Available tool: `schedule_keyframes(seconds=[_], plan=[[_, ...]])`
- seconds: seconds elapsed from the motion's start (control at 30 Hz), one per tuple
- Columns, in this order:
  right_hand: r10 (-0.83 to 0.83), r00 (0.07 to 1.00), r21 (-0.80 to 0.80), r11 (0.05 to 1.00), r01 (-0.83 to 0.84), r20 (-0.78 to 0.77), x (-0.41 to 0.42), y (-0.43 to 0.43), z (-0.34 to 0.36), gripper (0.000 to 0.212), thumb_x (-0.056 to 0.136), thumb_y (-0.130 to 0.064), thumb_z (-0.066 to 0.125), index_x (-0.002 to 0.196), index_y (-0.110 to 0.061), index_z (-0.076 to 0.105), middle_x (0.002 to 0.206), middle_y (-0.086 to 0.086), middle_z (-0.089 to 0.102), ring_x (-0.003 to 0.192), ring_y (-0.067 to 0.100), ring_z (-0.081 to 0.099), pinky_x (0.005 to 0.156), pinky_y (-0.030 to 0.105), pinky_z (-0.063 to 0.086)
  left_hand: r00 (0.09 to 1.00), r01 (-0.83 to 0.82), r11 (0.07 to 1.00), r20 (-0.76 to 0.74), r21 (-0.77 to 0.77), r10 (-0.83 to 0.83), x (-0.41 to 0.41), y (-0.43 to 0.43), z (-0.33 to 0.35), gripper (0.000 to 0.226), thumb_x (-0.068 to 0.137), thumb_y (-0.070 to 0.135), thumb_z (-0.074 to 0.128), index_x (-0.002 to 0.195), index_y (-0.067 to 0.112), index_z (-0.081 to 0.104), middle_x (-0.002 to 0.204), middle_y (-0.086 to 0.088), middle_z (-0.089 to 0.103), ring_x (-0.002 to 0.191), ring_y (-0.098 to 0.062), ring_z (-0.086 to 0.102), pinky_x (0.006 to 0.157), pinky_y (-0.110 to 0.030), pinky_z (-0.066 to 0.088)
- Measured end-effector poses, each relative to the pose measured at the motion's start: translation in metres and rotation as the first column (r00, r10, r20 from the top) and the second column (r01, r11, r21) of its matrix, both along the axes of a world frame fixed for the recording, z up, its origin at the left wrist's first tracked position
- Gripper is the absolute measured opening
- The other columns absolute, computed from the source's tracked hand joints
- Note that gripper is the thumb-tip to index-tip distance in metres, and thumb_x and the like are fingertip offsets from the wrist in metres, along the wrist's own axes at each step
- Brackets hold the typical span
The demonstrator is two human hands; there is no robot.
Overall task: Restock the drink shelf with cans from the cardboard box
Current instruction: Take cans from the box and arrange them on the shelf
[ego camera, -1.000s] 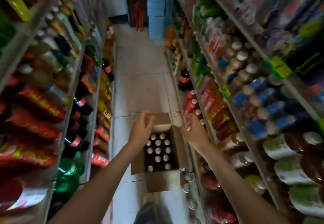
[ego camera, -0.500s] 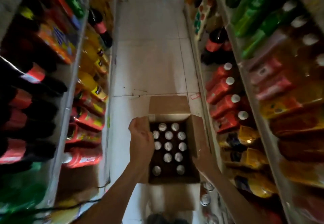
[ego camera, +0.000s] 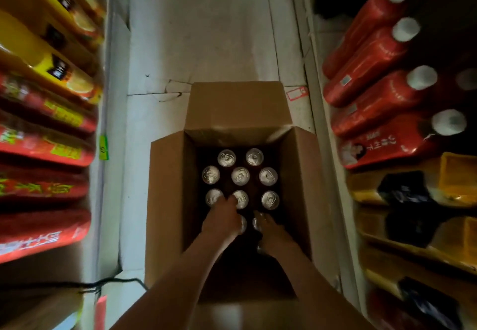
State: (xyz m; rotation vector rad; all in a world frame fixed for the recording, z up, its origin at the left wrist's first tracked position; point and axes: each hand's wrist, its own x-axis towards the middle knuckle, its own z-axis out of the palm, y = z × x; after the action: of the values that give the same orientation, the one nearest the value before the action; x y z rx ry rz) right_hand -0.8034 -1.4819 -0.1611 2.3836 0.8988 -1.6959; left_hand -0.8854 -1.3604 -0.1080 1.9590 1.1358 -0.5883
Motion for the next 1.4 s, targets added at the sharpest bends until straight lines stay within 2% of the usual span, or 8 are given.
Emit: schedule_keyframes(seconds=[0.17, 0.3, 0.43, 0.6, 0.83, 1.07, 1.23, 1.4], plan=[[0.085, 0.949, 0.085, 0.990, -0.116, 0.304, -0.013, 0.013, -0.050, 0.071, 0.083, -0.009, 0.064, 0.145, -0.022, 0.031, 0.156, 0.011, 0.014, 0.122, 0.038, 0.046, 0.094, 0.039, 0.046, 0.941, 0.231, 0.970, -0.236, -0.080, -0.243, -0.002, -0.022, -0.077, 0.066, 0.091, 0.022, 0.054, 0.147, 0.013, 0.019, 0.143, -0.019, 0.031, 0.129, -0.034, 0.040, 0.105, -0.039, 0.038], [0.209, 0.843, 0.183, 0.924, -0.336, 0.495, -0.021, 0.019, -0.067, 0.049, 0.022, -0.018, 0.091, 0.066, -0.022, 0.069, 0.069, 0.002, 0.064, 0.039, 0.022, 0.052, 0.038, 0.025, 0.043, 0.881, 0.348, 0.935, -0.364, 0.062, -0.304, -0.004, -0.049, -0.104, 0.081, 0.085, 0.020, 0.063, 0.150, 0.017, 0.015, 0.147, -0.026, 0.022, 0.125, -0.043, 0.040, 0.101, -0.052, 0.038], [0.135, 0.888, 0.177, 0.956, -0.233, 0.440, -0.010, 0.025, -0.063, 0.046, 0.070, -0.012, 0.078, 0.112, -0.016, 0.059, 0.115, 0.005, 0.059, 0.089, 0.038, 0.061, 0.069, 0.040, 0.053, 0.897, 0.433, 0.857, -0.228, 0.280, -0.379, -0.010, -0.054, -0.132, 0.074, 0.029, 0.006, 0.092, 0.099, 0.017, 0.071, 0.084, -0.026, 0.062, 0.048, -0.033, 0.056, 0.041, -0.030, 0.048], [0.229, 0.914, 0.148, 0.945, -0.291, 0.334, -0.002, 0.018, -0.058, 0.058, 0.084, -0.005, 0.060, 0.135, -0.013, 0.034, 0.140, 0.008, 0.035, 0.122, 0.033, 0.045, 0.102, 0.041, 0.034, 0.949, 0.288, 0.954, -0.155, 0.086, -0.273, -0.014, -0.045, -0.090, 0.076, 0.084, 0.025, 0.065, 0.147, 0.027, 0.024, 0.139, -0.020, 0.026, 0.112, -0.035, 0.052, 0.092, -0.033, 0.045], [-0.051, 0.965, 0.380, 0.923, -0.053, 0.258, 0.009, 0.022, 0.091, 0.053, 0.085, -0.019, 0.063, 0.131, -0.014, 0.038, 0.136, 0.004, 0.037, 0.120, 0.033, 0.040, 0.102, 0.041, 0.030, 0.979, -0.171, 0.978, 0.130, 0.116, 0.155, -0.019, -0.003, 0.052, 0.076, 0.065, 0.029, 0.081, 0.127, 0.018, 0.040, 0.127, -0.008, 0.043, 0.110, -0.030, 0.054, 0.082, -0.033, 0.042], [-0.516, 0.853, 0.550, 0.737, 0.394, 0.080, 0.029, 0.003, 0.296, 0.060, 0.073, -0.041, 0.075, 0.121, -0.021, 0.046, 0.118, -0.001, 0.050, 0.103, 0.020, 0.054, 0.085, 0.033, 0.046, 0.762, -0.497, 0.867, 0.461, -0.035, 0.455, -0.013, 0.005, 0.251, 0.069, 0.058, 0.031, 0.089, 0.093, 0.038, 0.031, 0.096, 0.002, 0.053, 0.089, -0.019, 0.059, 0.085, -0.040, 0.050], [-0.632, 0.774, 0.586, 0.611, 0.532, -0.044, 0.019, -0.030, 0.445, 0.054, 0.074, -0.031, 0.078, 0.117, -0.013, 0.049, 0.104, -0.006, 0.044, 0.093, 0.008, 0.052, 0.073, 0.010, 0.040, 0.618, -0.422, 0.866, 0.614, -0.268, 0.491, 0.005, 0.003, 0.390, 0.064, 0.065, 0.013, 0.085, 0.109, 0.024, 0.041, 0.099, 0.014, 0.053, 0.089, 0.003, 0.055, 0.076, -0.007, 0.043], [-0.784, 0.585, 0.598, 0.372, 0.710, -0.207, 0.011, -0.071, 0.564, 0.046, 0.067, -0.033, 0.079, 0.104, -0.028, 0.051, 0.109, 0.000, 0.056, 0.099, 0.018, 0.060, 0.083, 0.033, 0.055, 0.433, -0.281, 0.703, 0.567, -0.653, 0.701, 0.005, -0.004, 0.489, 0.055, 0.059, 0.035, 0.085, 0.104, 0.030, 0.054, 0.102, 0.006, 0.065, 0.099, -0.017, 0.063, 0.093, -0.042, 0.048]])
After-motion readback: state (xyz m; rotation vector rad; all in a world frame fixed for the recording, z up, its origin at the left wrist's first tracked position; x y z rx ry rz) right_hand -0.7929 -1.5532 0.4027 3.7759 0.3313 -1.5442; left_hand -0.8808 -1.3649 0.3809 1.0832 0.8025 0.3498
